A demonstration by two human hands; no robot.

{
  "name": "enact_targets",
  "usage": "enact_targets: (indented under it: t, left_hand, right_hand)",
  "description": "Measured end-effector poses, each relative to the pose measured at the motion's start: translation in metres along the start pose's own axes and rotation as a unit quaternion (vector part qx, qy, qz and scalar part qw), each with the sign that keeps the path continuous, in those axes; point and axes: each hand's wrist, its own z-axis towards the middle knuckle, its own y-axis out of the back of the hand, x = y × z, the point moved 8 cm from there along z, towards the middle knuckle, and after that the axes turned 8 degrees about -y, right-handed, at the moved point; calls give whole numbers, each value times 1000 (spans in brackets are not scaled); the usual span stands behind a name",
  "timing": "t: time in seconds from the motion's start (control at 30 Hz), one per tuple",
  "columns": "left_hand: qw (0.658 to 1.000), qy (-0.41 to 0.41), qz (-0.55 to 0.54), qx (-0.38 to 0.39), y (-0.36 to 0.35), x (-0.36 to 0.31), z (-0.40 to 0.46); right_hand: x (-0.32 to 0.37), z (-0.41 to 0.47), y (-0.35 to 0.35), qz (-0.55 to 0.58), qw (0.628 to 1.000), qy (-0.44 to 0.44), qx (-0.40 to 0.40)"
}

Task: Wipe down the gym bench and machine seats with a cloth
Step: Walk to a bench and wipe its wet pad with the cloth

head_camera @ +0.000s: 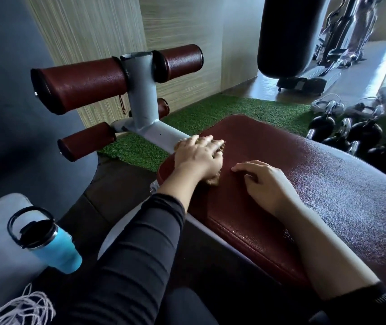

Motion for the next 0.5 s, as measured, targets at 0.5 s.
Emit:
enact_targets:
  t: [0.5]
  left_hand:
    - [984,34,-7,-175,-2,-8,-102]
  right_hand:
    - [-2,4,1,22,1000,-4,-3]
